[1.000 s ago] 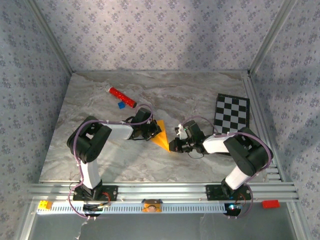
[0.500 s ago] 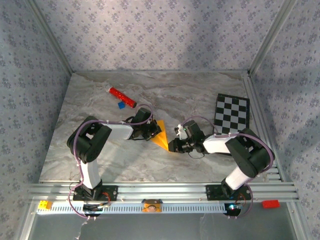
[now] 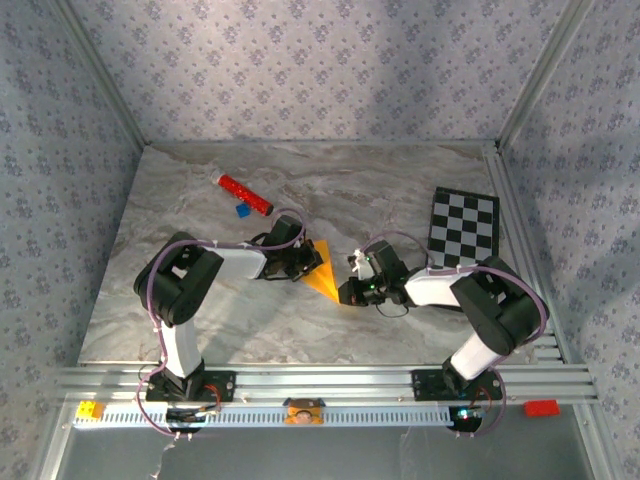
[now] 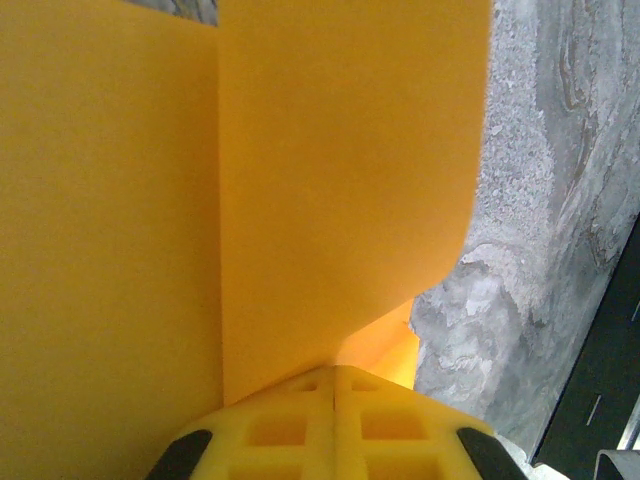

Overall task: Fold a paper plane with a square sheet of paper (pick it up from the middle)
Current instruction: Fourth fold the wing at the center of the table.

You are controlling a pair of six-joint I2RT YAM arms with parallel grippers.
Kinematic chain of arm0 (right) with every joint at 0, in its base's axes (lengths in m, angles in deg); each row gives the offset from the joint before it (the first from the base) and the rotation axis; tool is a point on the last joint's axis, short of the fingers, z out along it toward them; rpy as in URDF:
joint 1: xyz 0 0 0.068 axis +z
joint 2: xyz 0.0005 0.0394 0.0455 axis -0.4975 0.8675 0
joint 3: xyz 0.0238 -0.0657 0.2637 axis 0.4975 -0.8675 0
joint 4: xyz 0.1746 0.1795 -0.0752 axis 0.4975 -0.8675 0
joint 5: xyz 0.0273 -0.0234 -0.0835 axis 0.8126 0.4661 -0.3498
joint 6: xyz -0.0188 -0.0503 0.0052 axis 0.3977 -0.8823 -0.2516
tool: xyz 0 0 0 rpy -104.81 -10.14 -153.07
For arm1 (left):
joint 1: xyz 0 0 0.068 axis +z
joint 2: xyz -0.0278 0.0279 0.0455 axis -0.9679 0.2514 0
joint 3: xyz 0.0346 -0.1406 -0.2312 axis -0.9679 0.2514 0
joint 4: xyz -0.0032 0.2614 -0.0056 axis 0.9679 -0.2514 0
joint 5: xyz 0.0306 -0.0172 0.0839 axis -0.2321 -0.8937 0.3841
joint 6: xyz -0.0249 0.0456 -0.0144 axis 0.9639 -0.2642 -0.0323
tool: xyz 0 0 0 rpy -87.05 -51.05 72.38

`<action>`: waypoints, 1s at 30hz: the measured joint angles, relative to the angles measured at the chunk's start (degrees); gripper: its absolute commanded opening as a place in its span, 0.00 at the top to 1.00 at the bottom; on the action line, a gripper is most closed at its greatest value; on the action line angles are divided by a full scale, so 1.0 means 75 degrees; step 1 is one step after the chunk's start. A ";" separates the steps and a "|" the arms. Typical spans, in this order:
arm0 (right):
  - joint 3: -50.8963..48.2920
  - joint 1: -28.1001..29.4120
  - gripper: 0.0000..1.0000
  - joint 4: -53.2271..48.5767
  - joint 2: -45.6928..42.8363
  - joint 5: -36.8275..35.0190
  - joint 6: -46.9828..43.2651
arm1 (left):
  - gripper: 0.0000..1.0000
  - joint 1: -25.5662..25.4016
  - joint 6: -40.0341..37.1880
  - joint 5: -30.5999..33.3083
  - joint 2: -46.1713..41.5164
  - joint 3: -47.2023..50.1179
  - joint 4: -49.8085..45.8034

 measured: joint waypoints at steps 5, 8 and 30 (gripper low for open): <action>-0.0047 -0.0038 0.87 0.0096 -0.0003 0.0058 0.0070 | 0.99 -0.0003 0.0000 0.0003 0.0000 -0.0012 -0.0012; -0.0050 -0.0035 0.83 0.0073 -0.0076 0.0082 0.0093 | 0.99 -0.0003 0.0000 0.0006 0.0000 -0.0012 -0.0012; 0.0064 0.0070 0.93 -0.0414 -0.0149 -0.0242 -0.0219 | 0.99 -0.0003 0.0000 0.0003 0.0029 -0.0026 0.0000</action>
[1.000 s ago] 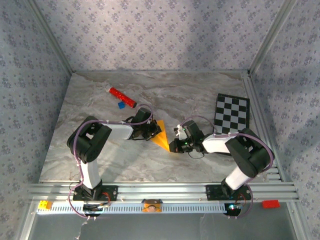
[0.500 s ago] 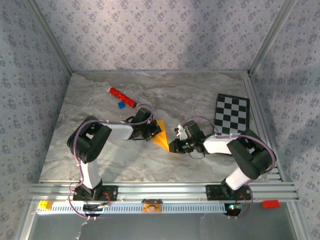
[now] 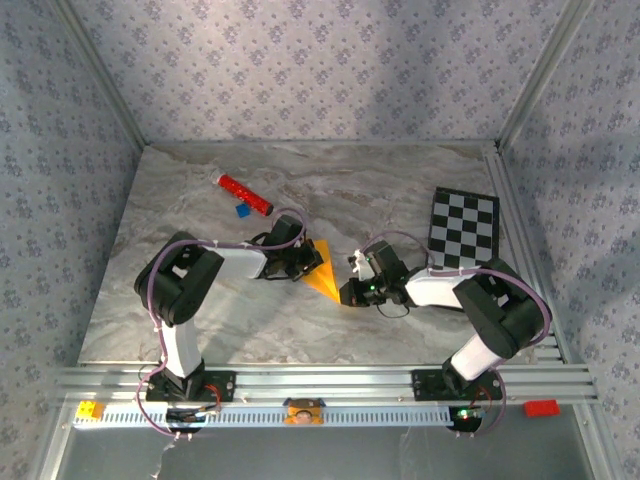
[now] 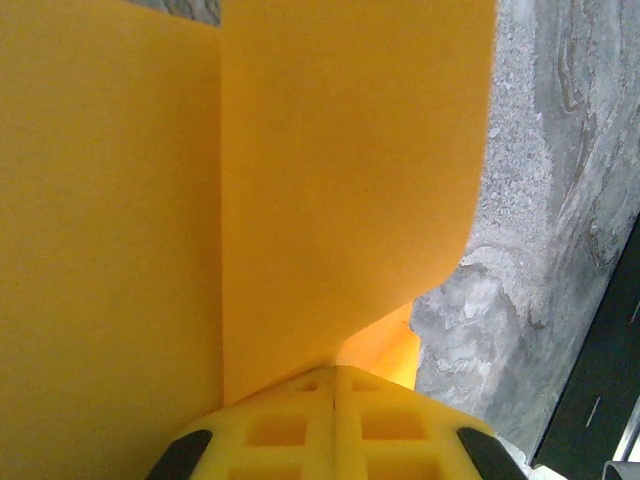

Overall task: Fold a paper plane with a square sheet of paper (pick it up from the middle)
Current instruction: Fourth fold the wing at the center of the table.

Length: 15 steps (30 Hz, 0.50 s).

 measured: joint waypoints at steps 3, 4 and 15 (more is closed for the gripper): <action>-0.0035 -0.0032 0.87 0.0041 -0.0041 0.0012 0.0073 | 0.99 0.0000 0.0000 0.0000 0.0000 0.0000 0.0000; -0.0064 -0.0058 0.85 0.0047 -0.0087 0.0035 0.0143 | 0.99 0.0000 0.0000 0.0000 0.0000 0.0000 0.0003; 0.0210 -0.0484 0.94 -0.0501 -0.0737 0.0533 0.0341 | 1.00 0.0000 0.0000 0.0000 0.0009 0.0000 0.0020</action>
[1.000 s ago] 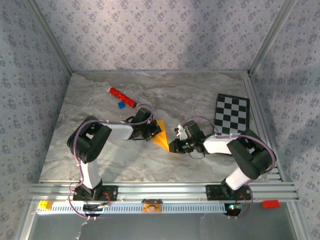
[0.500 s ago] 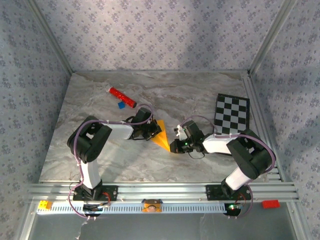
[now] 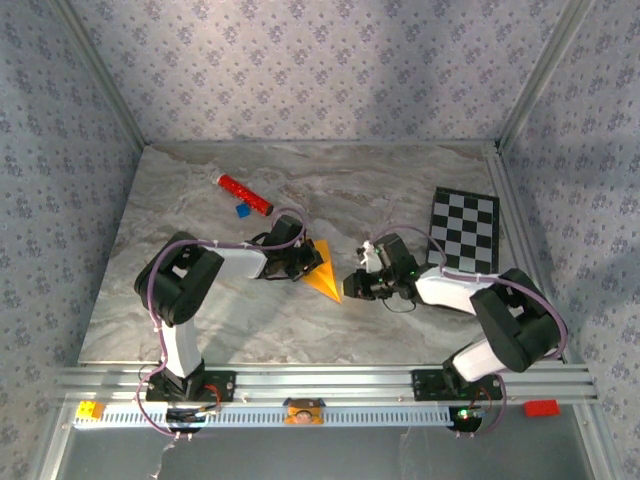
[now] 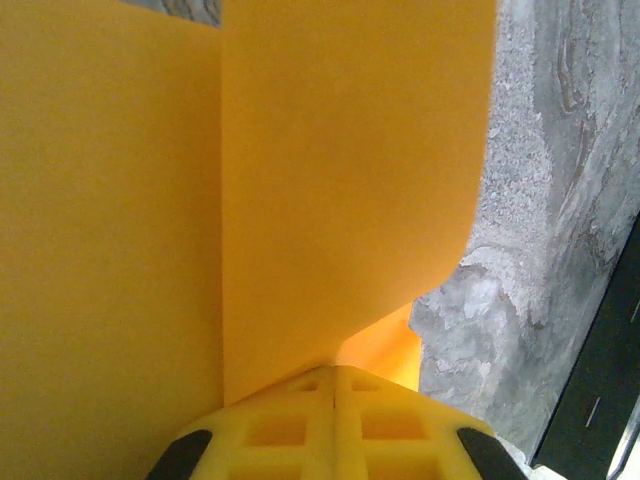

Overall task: Fold a paper plane with a square sheet of paper (pick it up from the middle)
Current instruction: Fourth fold the wing at the center of the table.

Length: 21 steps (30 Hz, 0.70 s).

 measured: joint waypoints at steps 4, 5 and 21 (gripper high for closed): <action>0.0609 0.0239 0.99 0.0035 0.0364 0.0280 0.0032 | 0.99 -0.0003 0.0000 0.0000 0.0006 -0.0009 0.0006; 0.0766 0.0332 1.00 0.0032 0.0490 0.0297 0.0035 | 0.99 -0.0003 -0.0003 0.0000 0.0006 -0.0009 0.0006; 0.1239 0.0656 1.00 -0.0268 0.1804 -0.0172 0.0061 | 1.00 -0.0029 0.0000 0.0003 0.0012 -0.0012 0.0009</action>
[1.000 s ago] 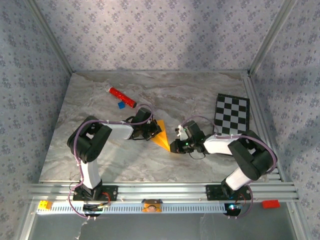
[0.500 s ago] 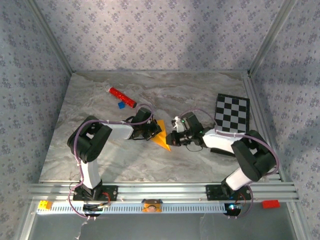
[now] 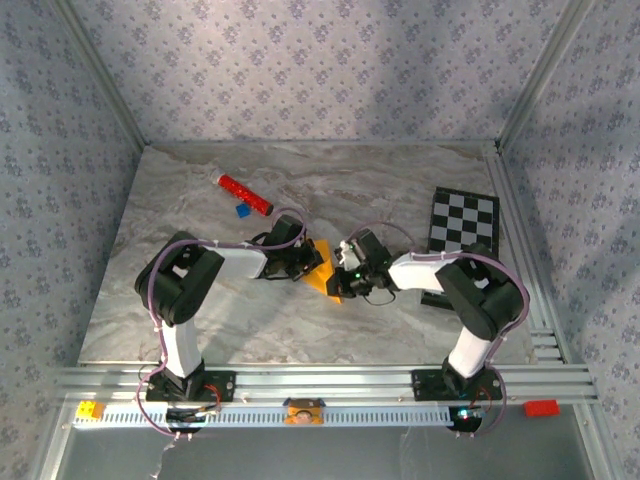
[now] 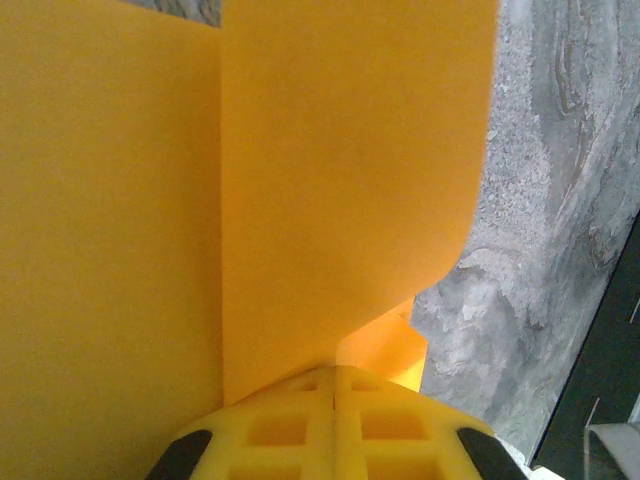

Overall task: Fold a paper plane with a square sheet of paper (pick it up from the middle)
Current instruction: Fourth fold the wing at the center of the table.

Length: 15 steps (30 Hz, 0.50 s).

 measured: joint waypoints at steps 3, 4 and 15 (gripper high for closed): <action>-0.0233 -0.0055 1.00 0.0353 -0.0017 0.0047 0.0137 | 0.99 0.0000 0.0000 0.0000 0.0000 -0.0003 0.0000; -0.0338 -0.0076 1.00 0.0527 -0.0038 0.0076 0.0181 | 1.00 0.0000 0.0000 0.0000 0.0000 -0.0003 0.0000; -0.1116 -0.0224 0.98 0.1399 -0.0428 0.0178 0.0516 | 1.00 -0.0023 0.0000 -0.0032 0.0006 -0.0003 0.0000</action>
